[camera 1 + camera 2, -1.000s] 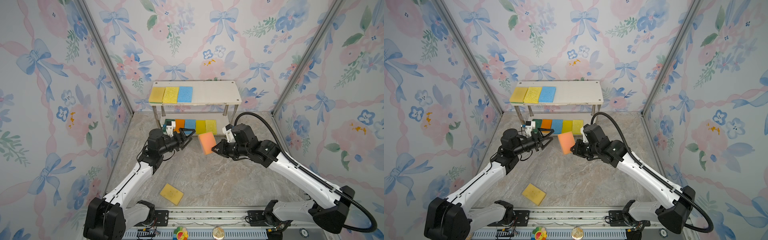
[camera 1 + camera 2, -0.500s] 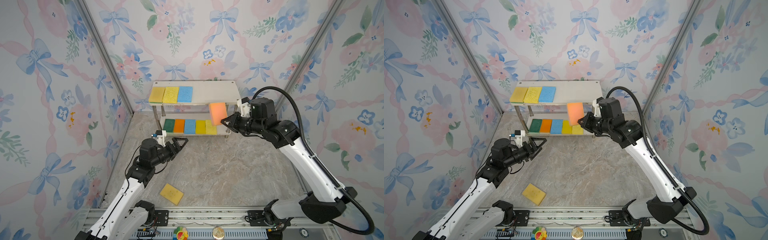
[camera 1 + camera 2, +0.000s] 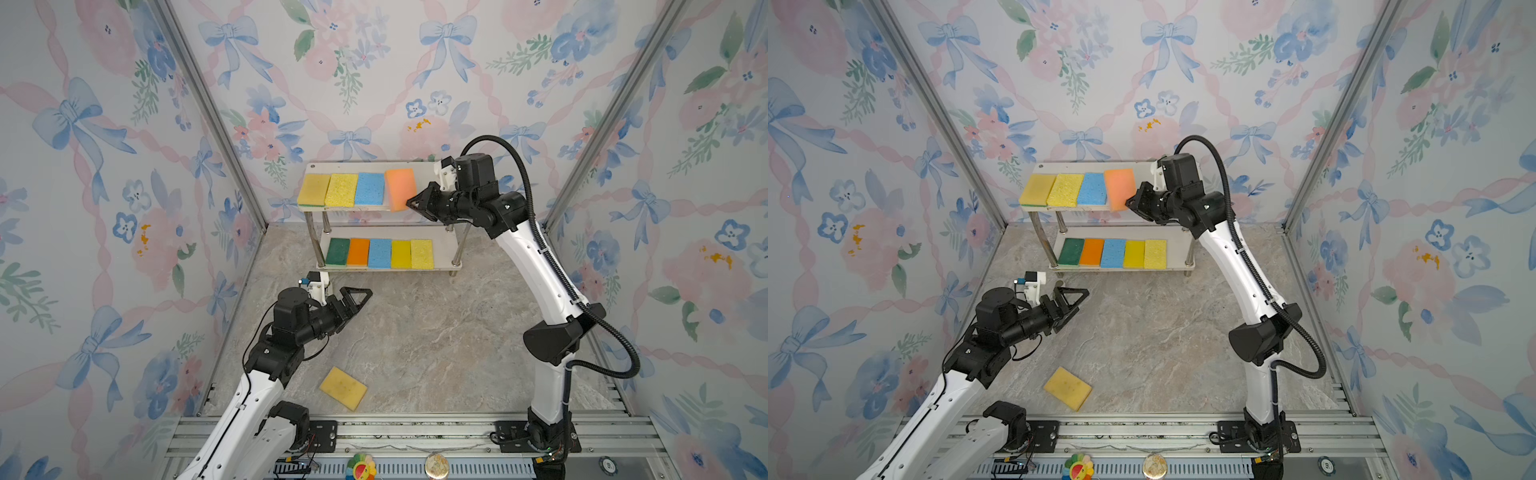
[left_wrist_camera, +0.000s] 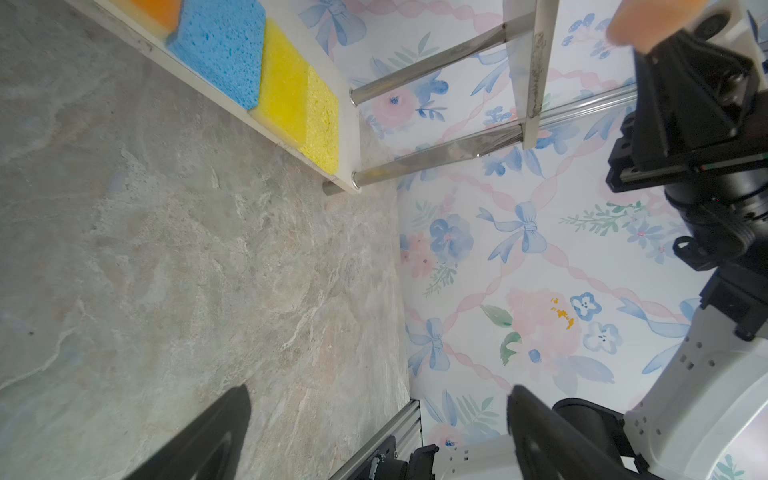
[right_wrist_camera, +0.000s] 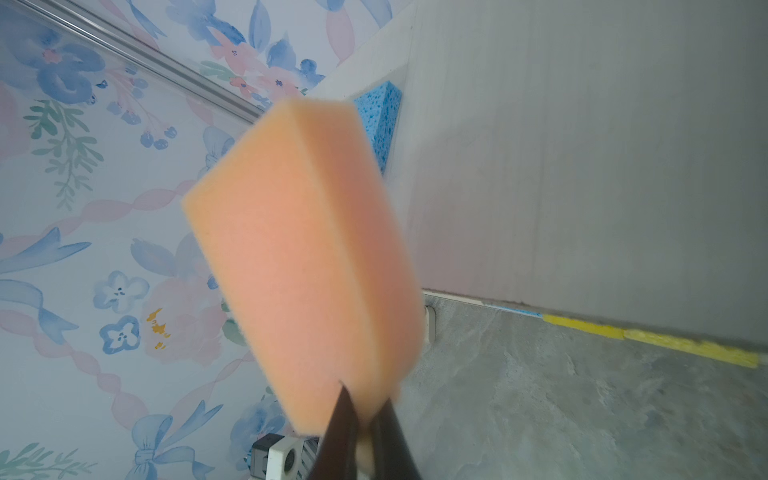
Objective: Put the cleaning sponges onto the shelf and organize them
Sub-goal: 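Raise the pink-orange sponge to the top shelf while the left gripper draws back, then lower the pink-orange sponge onto the top shelf beside the blue sponge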
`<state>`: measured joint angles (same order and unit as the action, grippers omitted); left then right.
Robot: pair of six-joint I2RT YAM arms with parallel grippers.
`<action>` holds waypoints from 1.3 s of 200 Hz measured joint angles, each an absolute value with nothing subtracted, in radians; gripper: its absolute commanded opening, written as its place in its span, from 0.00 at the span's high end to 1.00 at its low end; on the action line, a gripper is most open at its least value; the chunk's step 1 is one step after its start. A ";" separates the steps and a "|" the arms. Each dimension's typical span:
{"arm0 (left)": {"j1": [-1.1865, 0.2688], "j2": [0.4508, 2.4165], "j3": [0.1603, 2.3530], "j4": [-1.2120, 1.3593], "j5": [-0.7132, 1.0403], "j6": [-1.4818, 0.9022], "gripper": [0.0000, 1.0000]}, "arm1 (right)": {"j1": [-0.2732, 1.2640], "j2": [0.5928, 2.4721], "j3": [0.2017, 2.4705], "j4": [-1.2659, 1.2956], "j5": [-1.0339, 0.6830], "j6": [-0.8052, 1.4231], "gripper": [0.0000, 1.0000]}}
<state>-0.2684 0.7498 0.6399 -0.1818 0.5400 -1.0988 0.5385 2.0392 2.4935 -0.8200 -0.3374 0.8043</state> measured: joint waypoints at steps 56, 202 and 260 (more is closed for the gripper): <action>-0.251 0.750 0.635 -0.190 0.557 -1.095 0.02 | 0.504 2.063 2.487 -0.773 -0.344 0.863 0.89; -0.235 0.762 0.635 -0.190 0.570 -1.079 0.02 | 0.498 2.108 2.473 -0.635 -0.345 0.942 0.64; -0.235 0.763 0.632 -0.190 0.569 -1.076 0.02 | 0.513 2.085 2.397 -0.595 -0.344 0.943 0.54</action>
<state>-0.2348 0.7631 0.6315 -0.1898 0.5694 -1.0763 0.5125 2.0853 2.3974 -0.5949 -0.3439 0.9428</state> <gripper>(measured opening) 0.979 0.435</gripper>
